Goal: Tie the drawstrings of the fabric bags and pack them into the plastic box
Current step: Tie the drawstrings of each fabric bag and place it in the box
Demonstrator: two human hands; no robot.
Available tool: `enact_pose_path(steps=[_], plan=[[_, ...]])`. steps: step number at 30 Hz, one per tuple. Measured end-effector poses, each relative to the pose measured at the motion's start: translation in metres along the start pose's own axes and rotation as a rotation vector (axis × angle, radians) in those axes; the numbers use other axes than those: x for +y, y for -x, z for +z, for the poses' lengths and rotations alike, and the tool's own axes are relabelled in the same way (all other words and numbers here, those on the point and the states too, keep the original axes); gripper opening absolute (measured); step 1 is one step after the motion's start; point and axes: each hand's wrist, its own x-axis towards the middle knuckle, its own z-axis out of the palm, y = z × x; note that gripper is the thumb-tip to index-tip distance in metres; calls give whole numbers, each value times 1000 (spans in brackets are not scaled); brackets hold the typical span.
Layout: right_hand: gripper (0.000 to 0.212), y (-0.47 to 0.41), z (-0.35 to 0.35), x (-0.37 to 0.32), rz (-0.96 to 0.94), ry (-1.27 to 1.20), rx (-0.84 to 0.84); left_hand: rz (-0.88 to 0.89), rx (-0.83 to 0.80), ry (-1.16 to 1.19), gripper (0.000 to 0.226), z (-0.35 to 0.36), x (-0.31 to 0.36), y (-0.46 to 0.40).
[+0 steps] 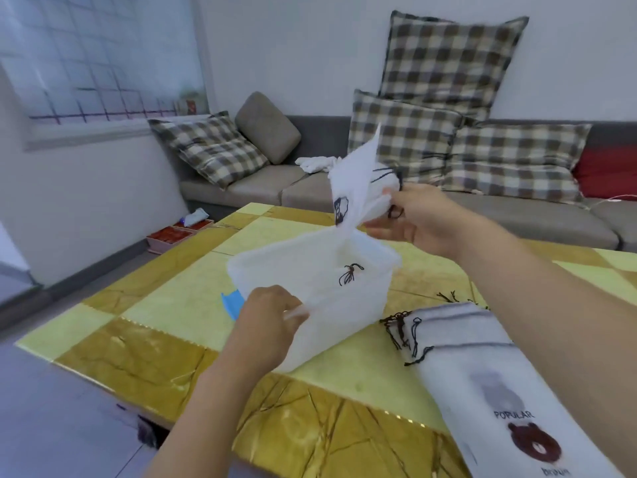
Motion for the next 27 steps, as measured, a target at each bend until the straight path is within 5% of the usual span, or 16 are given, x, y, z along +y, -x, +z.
enact_pose_path(steps=[3, 6, 8, 11, 15, 17, 20, 23, 25, 27], plan=[[13, -33, 22, 33, 135, 368, -27, 68, -16, 35, 19, -6, -12, 1], [20, -45, 30, 56, 271, 1231, -220, 91, 20, -41, 7, -9, -16, 1], [31, -39, 41, 58, 245, 1641, -302, 61, 64, -123, 18, -9, -13, 2], [71, -39, 51, 57, 96, 1592, -300, 34, 113, -181, 48, -6, -1, 2], [54, -41, 63, 71, 281, 1188, -554, 69, 62, -264, 33, 2, 15, 1], [44, -37, 66, 77, 209, 1186, -579, 23, 58, -309, 22, 3, 19, 0], [24, -28, 53, 69, -268, 1303, -346, -108, 90, -334, 22, 3, 22, -4], [14, 0, 12, 59, -595, 1055, 40, -190, 99, -360, 18, 5, 24, -8], [13, 21, -38, 67, -498, 988, 92, -155, 101, -402, 27, 13, 30, -9], [9, 40, -92, 89, -183, 1109, -39, -46, 121, -355, 43, 26, 41, -10]])
